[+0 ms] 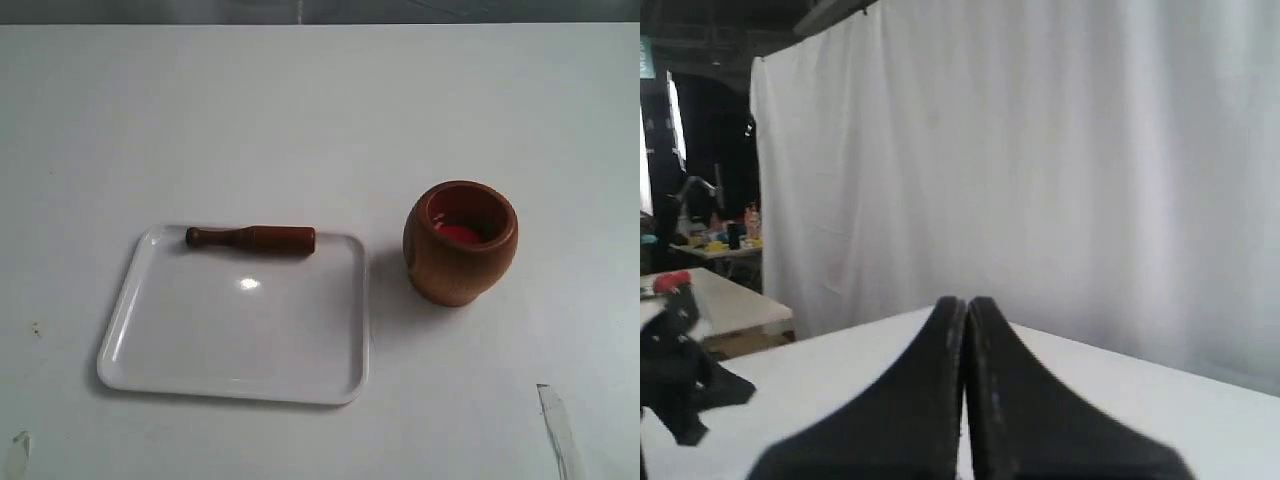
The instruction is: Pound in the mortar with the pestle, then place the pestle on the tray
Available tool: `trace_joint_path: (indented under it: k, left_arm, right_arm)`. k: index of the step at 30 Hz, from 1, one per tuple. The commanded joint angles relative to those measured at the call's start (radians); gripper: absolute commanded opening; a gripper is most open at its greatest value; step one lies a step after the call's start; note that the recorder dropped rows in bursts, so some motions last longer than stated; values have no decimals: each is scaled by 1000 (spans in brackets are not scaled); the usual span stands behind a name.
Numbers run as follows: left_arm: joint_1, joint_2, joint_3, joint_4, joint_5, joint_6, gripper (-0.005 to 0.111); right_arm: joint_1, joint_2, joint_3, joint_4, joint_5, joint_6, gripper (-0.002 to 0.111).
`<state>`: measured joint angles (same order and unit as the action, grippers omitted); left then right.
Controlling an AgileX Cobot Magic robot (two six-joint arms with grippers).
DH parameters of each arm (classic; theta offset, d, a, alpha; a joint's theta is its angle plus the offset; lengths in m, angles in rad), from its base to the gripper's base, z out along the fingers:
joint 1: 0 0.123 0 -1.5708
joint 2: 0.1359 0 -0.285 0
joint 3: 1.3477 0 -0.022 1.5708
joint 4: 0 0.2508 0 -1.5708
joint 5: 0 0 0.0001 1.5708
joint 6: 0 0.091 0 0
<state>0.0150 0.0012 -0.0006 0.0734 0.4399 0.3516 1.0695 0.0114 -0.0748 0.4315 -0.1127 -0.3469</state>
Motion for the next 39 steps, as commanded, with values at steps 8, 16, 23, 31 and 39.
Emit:
trace_joint_path:
  k: [8,16,23,31,39]
  left_arm:
    - [-8,-1,1,-7,-3,-8,0]
    - [-8,-1,1,-7,-3,-8,0]
    - [-8,-1,1,-7,-3,-8,0]
    - [-8,-1,1,-7,-3,-8,0]
    - [-8,-1,1,-7,-3,-8,0]
  right_arm:
    - [5,-11,75,-43,95,-95,0]
    - [5,-11,75,74,272,-91,0]
    - [5,-11,75,50,404,-91,0]
    - [5,-11,75,-85,471,-144,0]
    - [-297,-11,75,-85,468,38,0]
